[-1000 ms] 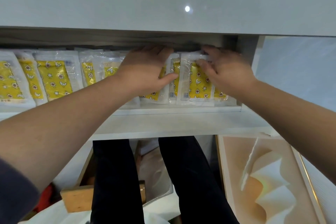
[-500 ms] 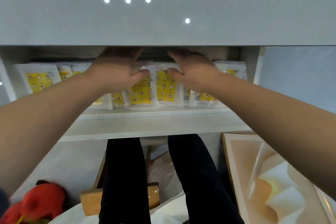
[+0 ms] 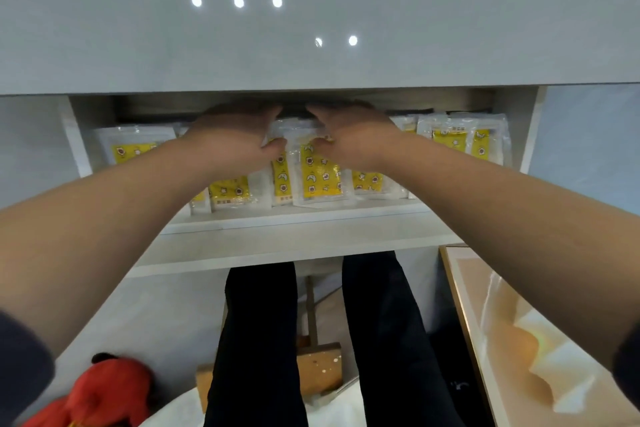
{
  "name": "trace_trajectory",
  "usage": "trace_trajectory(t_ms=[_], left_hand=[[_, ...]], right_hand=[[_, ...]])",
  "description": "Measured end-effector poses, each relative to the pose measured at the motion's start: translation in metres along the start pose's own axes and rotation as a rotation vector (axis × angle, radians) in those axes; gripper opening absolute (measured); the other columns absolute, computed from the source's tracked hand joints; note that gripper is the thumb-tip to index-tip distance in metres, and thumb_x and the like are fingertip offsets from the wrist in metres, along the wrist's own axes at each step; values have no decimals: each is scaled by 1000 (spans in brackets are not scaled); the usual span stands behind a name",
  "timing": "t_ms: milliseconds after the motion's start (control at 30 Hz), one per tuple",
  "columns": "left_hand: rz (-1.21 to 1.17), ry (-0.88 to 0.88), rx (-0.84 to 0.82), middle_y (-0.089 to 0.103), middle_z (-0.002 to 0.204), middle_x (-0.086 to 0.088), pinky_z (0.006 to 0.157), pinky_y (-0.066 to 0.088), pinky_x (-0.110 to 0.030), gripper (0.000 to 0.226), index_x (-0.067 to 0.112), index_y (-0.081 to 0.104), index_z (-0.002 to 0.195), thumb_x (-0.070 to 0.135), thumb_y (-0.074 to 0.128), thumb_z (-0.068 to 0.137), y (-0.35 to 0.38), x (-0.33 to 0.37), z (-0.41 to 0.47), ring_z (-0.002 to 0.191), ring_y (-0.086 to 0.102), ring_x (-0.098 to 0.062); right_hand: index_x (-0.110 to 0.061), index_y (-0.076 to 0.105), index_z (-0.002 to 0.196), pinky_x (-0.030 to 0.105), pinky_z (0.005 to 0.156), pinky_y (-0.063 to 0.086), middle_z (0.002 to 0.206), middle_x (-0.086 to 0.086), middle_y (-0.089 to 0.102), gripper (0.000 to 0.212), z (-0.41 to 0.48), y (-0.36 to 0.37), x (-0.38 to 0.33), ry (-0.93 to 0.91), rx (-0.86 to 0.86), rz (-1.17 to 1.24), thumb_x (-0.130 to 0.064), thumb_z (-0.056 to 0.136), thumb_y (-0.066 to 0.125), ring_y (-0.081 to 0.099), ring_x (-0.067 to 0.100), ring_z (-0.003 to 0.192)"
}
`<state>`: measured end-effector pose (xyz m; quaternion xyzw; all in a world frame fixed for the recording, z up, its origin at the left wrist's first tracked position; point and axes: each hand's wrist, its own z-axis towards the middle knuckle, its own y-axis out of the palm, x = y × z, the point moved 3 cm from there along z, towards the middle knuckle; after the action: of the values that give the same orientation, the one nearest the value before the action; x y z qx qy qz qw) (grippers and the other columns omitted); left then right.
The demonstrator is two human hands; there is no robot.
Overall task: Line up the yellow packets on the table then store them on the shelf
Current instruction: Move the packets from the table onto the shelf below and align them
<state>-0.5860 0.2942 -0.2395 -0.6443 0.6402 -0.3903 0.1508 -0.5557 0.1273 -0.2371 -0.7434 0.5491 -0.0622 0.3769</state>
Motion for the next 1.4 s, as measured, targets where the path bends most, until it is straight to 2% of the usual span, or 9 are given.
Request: trace_trajectory(t_ms=[200,367,467,633,800,900,967,1100,1400], left_hand=[[-37,69,-63,57,123,-6,78,46,-32,42,29,40,136,42,41,96,4,-5,-1,102,54,-27],[-91,48,-71,59,103,-4,66,41,-29,34,25,47,124,42,42,95,1,-23,1,81,51,-19],[-83,48,-25,60,100,-4,62,39,-27,40,25,45,134,37,43,95,5,-28,-12,74,50,-17],[-143,26,-74,60,110,-5,69,43,-29,41,25,46,133,39,43,95,3,-31,-10,87,54,-20],[-33,-25,-62,56,127,-10,82,49,-35,55,21,39,137,50,48,90,-4,-62,-28,108,55,-31],[23,-66,-59,56,126,-13,78,47,-33,58,19,39,139,51,45,91,-1,-81,-39,106,55,-31],[27,-65,-88,47,139,-11,89,47,-37,62,19,37,141,52,44,90,4,-88,-43,121,48,-32],[26,-41,-89,38,146,-12,98,40,-44,64,17,33,143,48,51,89,12,-88,-50,131,38,-34],[52,-34,-139,33,150,-9,104,36,-45,73,19,24,147,48,54,87,13,-96,-53,136,33,-31]], right_hand=[[-23,47,129,31,74,45,119,5,60,36,8,9,-14,-5,-12,25,-31,95,41,55,25,98],[-25,39,138,35,85,50,121,4,61,46,14,3,-21,3,4,26,-36,94,44,58,27,104],[-24,41,138,30,79,44,122,4,60,45,15,9,-35,-45,12,32,-33,94,44,57,26,104],[-21,47,128,29,74,37,115,4,61,36,16,7,-37,-14,-17,23,-34,95,43,49,20,89],[-25,28,149,31,86,44,133,4,56,58,29,-4,-61,10,-70,52,-39,95,43,55,26,111],[-23,39,140,30,79,43,126,5,57,49,37,2,-83,-24,-65,88,-40,95,46,55,26,109],[-22,43,135,29,78,38,126,4,57,45,41,8,-92,-27,-30,79,-42,95,44,54,26,112],[-29,36,144,35,102,33,137,1,53,53,37,16,-98,-24,12,76,-41,93,45,47,25,126],[-24,29,147,40,111,27,147,1,42,63,42,23,-102,-24,-36,2,-39,90,51,38,26,134]])
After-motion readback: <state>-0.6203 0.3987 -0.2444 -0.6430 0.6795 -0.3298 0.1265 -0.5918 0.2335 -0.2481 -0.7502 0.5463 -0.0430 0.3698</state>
